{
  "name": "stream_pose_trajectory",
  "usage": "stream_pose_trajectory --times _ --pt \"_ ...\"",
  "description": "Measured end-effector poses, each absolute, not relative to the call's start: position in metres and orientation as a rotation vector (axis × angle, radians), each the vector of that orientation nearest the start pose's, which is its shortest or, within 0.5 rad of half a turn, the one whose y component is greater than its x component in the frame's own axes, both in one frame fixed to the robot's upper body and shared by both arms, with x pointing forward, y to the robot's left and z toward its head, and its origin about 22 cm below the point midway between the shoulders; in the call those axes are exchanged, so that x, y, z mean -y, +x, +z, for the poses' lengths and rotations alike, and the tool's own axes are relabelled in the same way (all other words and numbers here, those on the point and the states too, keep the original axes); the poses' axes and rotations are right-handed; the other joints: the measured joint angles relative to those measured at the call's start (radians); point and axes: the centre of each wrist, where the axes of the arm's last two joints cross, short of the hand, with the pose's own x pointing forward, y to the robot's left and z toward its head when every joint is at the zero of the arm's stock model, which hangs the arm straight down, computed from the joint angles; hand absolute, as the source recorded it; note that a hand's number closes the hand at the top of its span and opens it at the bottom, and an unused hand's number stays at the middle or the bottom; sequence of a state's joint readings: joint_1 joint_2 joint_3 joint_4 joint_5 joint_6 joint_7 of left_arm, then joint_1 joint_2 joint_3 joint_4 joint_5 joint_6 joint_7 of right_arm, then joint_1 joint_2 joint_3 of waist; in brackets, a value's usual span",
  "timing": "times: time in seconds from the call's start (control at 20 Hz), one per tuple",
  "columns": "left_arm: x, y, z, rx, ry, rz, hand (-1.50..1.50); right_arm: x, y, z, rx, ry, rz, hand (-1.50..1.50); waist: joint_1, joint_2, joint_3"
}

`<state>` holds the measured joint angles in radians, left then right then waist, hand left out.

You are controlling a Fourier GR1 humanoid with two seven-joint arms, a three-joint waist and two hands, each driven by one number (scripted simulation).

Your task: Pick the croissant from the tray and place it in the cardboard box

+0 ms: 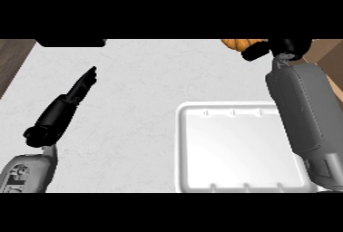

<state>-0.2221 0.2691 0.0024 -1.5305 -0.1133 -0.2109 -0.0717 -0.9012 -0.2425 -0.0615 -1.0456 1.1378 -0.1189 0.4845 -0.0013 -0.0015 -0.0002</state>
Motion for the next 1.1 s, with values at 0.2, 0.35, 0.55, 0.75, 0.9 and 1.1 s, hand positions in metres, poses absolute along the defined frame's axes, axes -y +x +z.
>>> stream_pose_trajectory --times 0.2,0.35,0.55,0.75,0.9,1.1 --pt "-0.268 0.292 0.069 1.747 0.099 -0.539 0.0 0.237 0.421 0.202 1.332 -1.407 0.447 1.5 0.001 0.0 0.0" --pt "-0.269 0.293 0.07 1.749 0.102 -0.531 0.0 0.27 0.42 0.208 1.297 -1.435 0.352 1.5 0.003 0.002 0.0" --pt "-0.27 0.294 0.07 1.748 0.102 -0.534 0.0 0.315 0.416 0.213 1.225 -1.479 0.319 1.5 0.004 0.003 0.0" --pt "-0.265 0.291 0.066 1.749 0.092 -0.541 0.0 0.359 0.411 0.206 1.106 -1.48 0.378 1.5 0.008 0.004 0.0" --pt "-0.266 0.29 0.062 1.748 0.09 -0.532 0.0 0.389 0.406 0.202 0.998 -1.396 0.433 1.5 0.007 0.005 0.0" --pt "-0.267 0.292 0.059 1.755 0.091 -0.531 0.0 0.429 0.393 0.186 0.894 -1.288 0.486 1.5 0.009 0.008 0.001"
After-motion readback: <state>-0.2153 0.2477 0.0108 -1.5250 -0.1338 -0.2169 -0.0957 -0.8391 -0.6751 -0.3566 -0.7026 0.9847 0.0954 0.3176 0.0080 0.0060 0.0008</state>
